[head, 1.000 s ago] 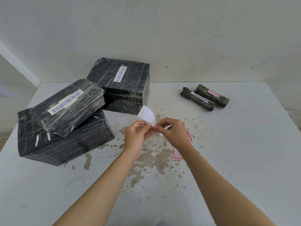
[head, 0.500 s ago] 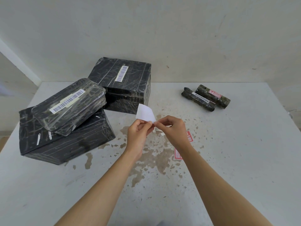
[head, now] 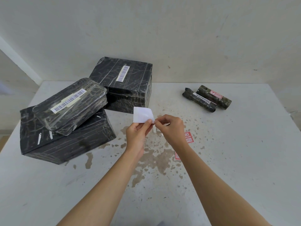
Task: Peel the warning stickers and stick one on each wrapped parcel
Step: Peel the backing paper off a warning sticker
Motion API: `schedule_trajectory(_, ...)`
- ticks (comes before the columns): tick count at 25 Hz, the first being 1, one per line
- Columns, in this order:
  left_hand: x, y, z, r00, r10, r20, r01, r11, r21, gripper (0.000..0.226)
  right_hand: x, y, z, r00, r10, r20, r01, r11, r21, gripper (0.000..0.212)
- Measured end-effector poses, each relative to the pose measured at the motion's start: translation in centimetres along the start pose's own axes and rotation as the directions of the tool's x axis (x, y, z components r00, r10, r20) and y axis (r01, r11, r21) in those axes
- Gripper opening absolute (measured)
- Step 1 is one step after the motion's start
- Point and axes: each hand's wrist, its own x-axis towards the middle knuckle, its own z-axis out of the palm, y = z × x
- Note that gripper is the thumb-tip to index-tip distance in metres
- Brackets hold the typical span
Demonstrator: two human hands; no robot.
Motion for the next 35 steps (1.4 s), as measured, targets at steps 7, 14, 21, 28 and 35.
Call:
schedule_trajectory(7, 0.3, -0.2, -0.5, 0.999, 0.006, 0.036, -0.007, 0.999, 0.037, 0.022, 0.1, 0.1, -0.3, 0.997, 0.052, 0.048, -0.057, 0.994, 0.097, 0.008)
schedule_trajectory(14, 0.7, -0.1, -0.3, 0.999, 0.01, 0.043, -0.012, 0.999, 0.034, 0.024, 0.5, 0.1, -0.4, 0.995, 0.087, 0.05, -0.092, 0.99, 0.103, 0.006)
schedule_trajectory(21, 1.0, 0.0, -0.3, 0.997, 0.016, 0.081, -0.021, 0.998, 0.056, 0.023, 0.8, 0.0, -0.7, 0.993, 0.106, 0.058, -0.114, 0.981, 0.157, 0.007)
schedule_trajectory(28, 1.2, 0.0, -0.4, 0.994, 0.025, 0.107, -0.031, 0.998, 0.054, 0.022, 1.0, 0.2, -0.6, 0.987, 0.138, 0.077, -0.15, 0.972, 0.183, 0.004)
schedule_trajectory(35, 1.3, 0.4, -0.4, 0.995, -0.048, 0.083, 0.044, 0.998, 0.055, 0.021, 1.2, 0.0, -0.8, 0.967, 0.239, 0.085, -0.252, 0.856, 0.451, 0.013)
